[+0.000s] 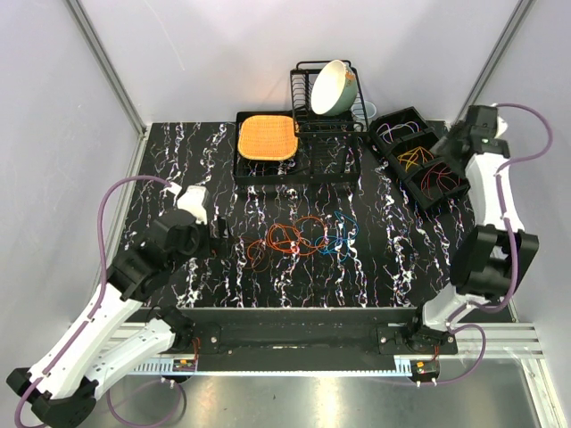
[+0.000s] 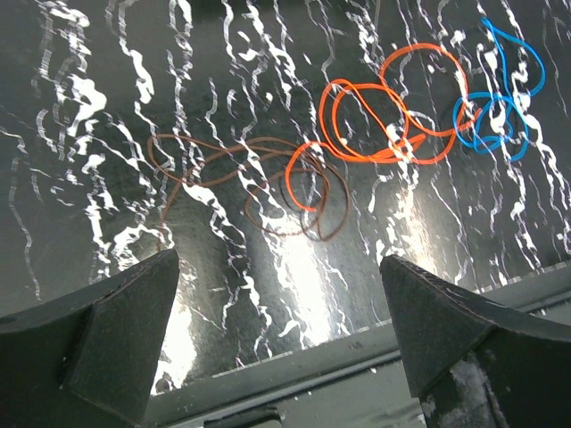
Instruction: Untangle the cables
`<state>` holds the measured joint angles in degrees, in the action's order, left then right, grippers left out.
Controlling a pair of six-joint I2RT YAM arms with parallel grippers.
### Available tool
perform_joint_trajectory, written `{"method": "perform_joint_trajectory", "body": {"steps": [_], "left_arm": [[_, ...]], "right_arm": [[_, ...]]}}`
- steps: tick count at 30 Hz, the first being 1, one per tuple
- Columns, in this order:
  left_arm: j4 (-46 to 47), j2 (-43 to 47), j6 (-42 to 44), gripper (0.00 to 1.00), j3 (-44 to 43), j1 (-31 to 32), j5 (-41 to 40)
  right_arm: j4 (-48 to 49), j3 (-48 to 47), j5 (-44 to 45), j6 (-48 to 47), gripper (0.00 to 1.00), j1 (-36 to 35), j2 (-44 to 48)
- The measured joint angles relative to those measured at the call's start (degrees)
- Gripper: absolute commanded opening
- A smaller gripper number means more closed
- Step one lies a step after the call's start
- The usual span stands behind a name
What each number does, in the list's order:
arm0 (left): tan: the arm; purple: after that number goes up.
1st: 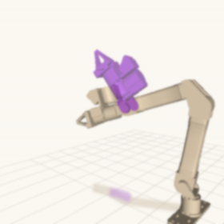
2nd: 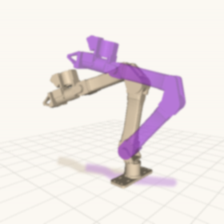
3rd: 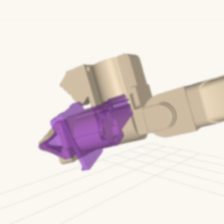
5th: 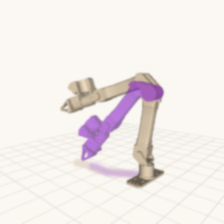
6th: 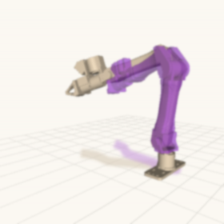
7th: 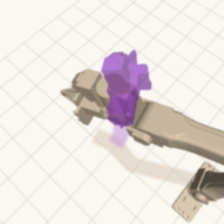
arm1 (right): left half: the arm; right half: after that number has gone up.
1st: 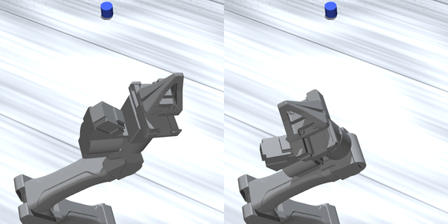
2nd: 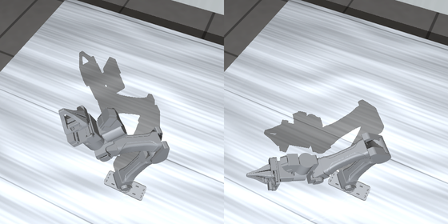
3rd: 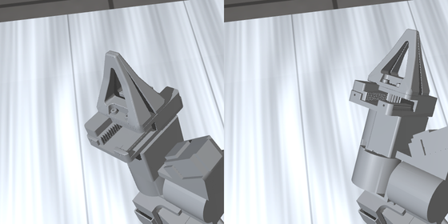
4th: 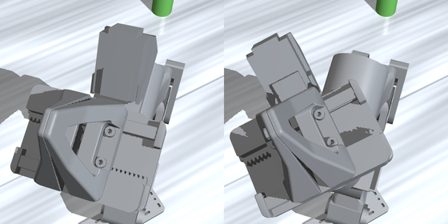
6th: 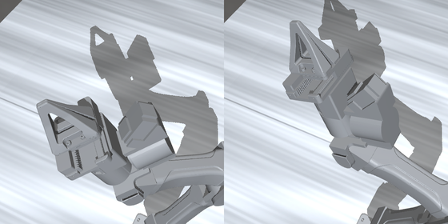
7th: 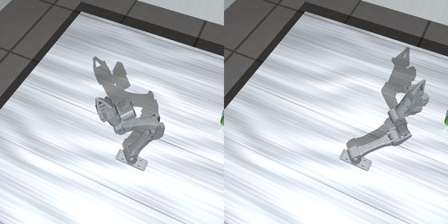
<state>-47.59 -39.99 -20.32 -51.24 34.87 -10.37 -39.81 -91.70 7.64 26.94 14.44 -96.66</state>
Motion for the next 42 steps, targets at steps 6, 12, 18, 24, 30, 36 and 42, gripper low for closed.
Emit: {"method": "perform_joint_trajectory", "body": {"steps": [6,12,18,24,30,36,42], "left_arm": [[3.19,-1.53,-1.16,0.98,-0.02,-0.17,-0.61],[10.16,-17.18,-4.76,0.89,-0.28,-0.15,4.22],[15.76,-31.61,-7.96,0.83,-0.17,1.88,6.12],[16.57,-40.28,-12.7,0.75,-1.86,4.46,3.21],[16.48,-41.44,-17.53,0.71,0.0,5.03,0.61],[16.44,-41.38,-20.92,0.67,4.57,6.78,-0.07],[17.84,-40.48,-23.8,0.61,9.66,8.76,-0.44]], "right_arm": [[5.14,12.39,-6.71,0.87,0.68,-7.89,10.19],[9.2,25.77,-14.01,2.45,0.69,-15.04,19.5],[10.88,34.58,-20.79,2.91,0.69,-16.96,24.7],[11.76,36.87,-24.61,2.71,0.7,-16.96,26.86],[12.33,36.98,-26.64,2.43,0.69,-16.96,27.28],[12.79,36.98,-27.45,2.43,0.69,-16.96,27.26],[13.03,36.98,-27.89,2.43,0.69,-16.96,27.23]]}}
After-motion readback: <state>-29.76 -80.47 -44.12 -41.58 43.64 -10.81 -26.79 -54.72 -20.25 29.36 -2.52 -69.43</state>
